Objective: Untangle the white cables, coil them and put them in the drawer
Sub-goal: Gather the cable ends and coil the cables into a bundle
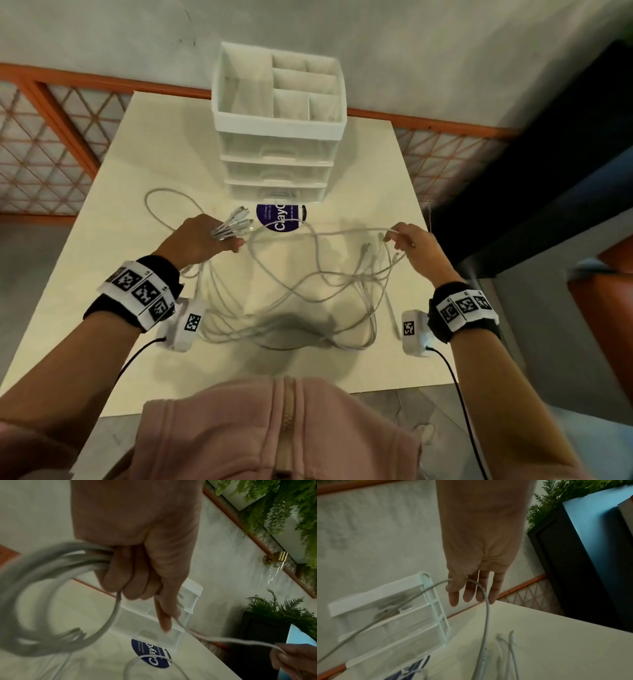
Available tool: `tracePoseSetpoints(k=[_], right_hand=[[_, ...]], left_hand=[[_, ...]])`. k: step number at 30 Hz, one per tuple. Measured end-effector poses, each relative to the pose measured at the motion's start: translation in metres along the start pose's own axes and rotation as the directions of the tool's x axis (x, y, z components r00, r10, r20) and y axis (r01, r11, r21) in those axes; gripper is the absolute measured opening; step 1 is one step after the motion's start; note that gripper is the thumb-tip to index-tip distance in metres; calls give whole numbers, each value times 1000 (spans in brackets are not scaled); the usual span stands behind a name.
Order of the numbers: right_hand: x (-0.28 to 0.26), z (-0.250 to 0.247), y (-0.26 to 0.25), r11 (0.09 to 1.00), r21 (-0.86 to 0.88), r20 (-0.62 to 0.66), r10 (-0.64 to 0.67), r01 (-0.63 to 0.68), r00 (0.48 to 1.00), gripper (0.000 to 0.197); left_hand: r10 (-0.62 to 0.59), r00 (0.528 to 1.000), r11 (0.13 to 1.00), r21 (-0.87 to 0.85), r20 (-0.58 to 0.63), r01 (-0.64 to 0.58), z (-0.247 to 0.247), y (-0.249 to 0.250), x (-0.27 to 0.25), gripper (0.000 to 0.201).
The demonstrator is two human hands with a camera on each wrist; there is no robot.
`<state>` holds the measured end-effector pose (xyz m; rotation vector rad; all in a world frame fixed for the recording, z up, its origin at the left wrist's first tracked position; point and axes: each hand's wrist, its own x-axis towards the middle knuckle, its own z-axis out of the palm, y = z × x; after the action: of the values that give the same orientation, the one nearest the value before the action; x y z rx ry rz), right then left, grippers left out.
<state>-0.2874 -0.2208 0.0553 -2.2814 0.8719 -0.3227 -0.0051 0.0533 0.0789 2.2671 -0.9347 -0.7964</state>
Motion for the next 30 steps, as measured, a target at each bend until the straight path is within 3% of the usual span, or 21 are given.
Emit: tracePoseSetpoints(k=[2, 6, 9, 10, 11, 13, 15, 17, 18, 19, 22, 24, 25, 27, 30], right_hand=[[-9, 4, 9, 999, -33, 15, 26, -25, 1000, 17], [-26, 9, 16, 993, -51, -23, 102, -103, 995, 12], [-32, 9, 16, 970, -188, 192, 189, -153, 963, 10], [-34, 10, 16, 956, -230, 316, 252, -184, 915, 11], [-36, 12, 17, 939, -267, 454, 319, -215, 832, 14], [-39, 16, 16, 895, -388, 658, 435, -218, 615, 40], [-38, 20, 14, 847, -499, 725, 523, -181, 448, 61], [-30, 19, 7, 843, -506, 764, 537, -184, 358, 65], [-24, 15, 2, 850, -485, 771, 527, -207, 357, 60], [-16, 11, -4, 858, -463, 763, 514, -224, 391, 54], [12, 7, -24, 890, -368, 657, 454, -269, 602, 44], [30, 20, -19, 912, -265, 487, 407, -313, 773, 39], [38, 31, -13, 912, -217, 380, 407, -348, 830, 33], [46, 55, -2, 895, -191, 257, 441, -402, 860, 38], [44, 83, 6, 886, -240, 224, 448, -397, 865, 69]], left_hand=[[-58, 990, 997, 66, 128, 50, 5, -6, -1, 19], [-156, 968, 980, 150, 197, 127, 16, -19, -1, 18], [-224, 931, 947, 290, 289, 138, 21, -26, -4, 23], [-250, 912, 932, 337, 326, 135, 22, -28, -5, 25], [-283, 889, 915, 379, 360, 138, 25, -30, -7, 27], [-319, 856, 896, 424, 407, 132, 30, -32, -11, 33], [-327, 831, 886, 452, 449, 105, 33, -28, -17, 39], [-302, 811, 904, 421, 501, 76, 33, -25, -18, 40], [-265, 808, 928, 366, 526, 66, 31, -25, -17, 38], [-230, 811, 950, 304, 538, 67, 29, -25, -14, 40], [-117, 850, 989, 137, 514, 54, 24, -30, -2, 59], [-73, 883, 995, 96, 464, 32, 17, -14, -8, 38], [-68, 903, 996, 80, 424, 37, 15, -8, -8, 27], [-43, 933, 999, 34, 358, 33, 13, 0, -7, 20], [-26, 951, 996, -70, 307, 50, 12, 2, -8, 24]])
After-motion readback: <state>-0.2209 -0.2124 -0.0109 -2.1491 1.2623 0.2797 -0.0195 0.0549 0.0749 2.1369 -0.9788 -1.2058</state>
